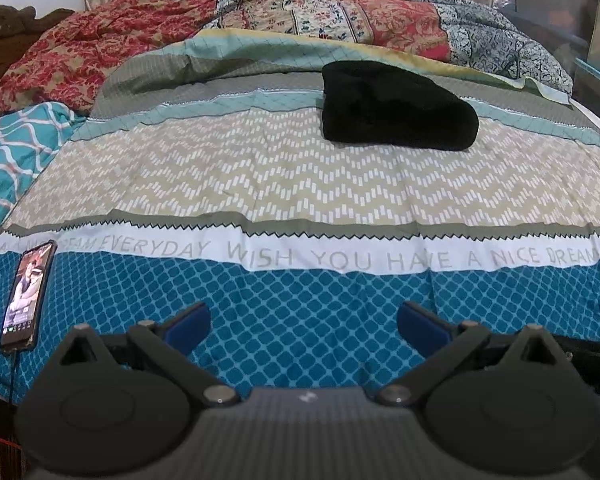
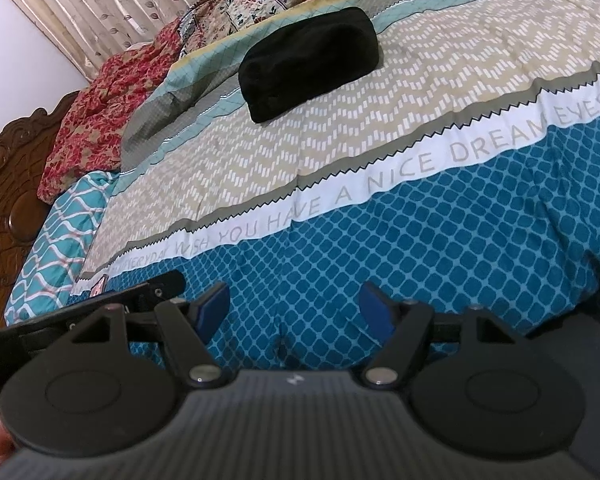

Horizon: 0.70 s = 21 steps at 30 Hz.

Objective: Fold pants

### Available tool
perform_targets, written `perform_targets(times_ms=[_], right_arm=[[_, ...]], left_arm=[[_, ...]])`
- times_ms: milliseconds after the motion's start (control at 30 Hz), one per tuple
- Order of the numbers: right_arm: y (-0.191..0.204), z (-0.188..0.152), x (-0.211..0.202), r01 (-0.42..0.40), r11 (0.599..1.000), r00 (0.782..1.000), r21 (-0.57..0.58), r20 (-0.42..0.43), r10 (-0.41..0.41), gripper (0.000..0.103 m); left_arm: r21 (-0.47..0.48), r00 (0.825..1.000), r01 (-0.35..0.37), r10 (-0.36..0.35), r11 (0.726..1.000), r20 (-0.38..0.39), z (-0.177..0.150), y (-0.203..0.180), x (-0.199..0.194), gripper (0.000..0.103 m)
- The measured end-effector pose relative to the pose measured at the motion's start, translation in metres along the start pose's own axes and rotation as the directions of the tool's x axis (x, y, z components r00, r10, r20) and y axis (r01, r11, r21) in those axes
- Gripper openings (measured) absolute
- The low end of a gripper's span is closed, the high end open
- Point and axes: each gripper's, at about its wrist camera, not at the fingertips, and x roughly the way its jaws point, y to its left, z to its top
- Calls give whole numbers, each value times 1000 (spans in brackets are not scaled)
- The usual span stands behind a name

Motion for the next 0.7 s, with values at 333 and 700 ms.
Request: perform_targets(times_ms=[333, 700], right_arm=[[0, -1, -1, 4, 1000, 1000, 6, 12, -4, 74], [-3, -2, -1, 4, 1000, 1000, 22, 10, -4, 74]], left_arm=[[56, 1000, -6, 7, 998, -6, -4, -8, 2, 103], [89, 999, -38, 37, 995, 7, -2, -12, 2, 103]])
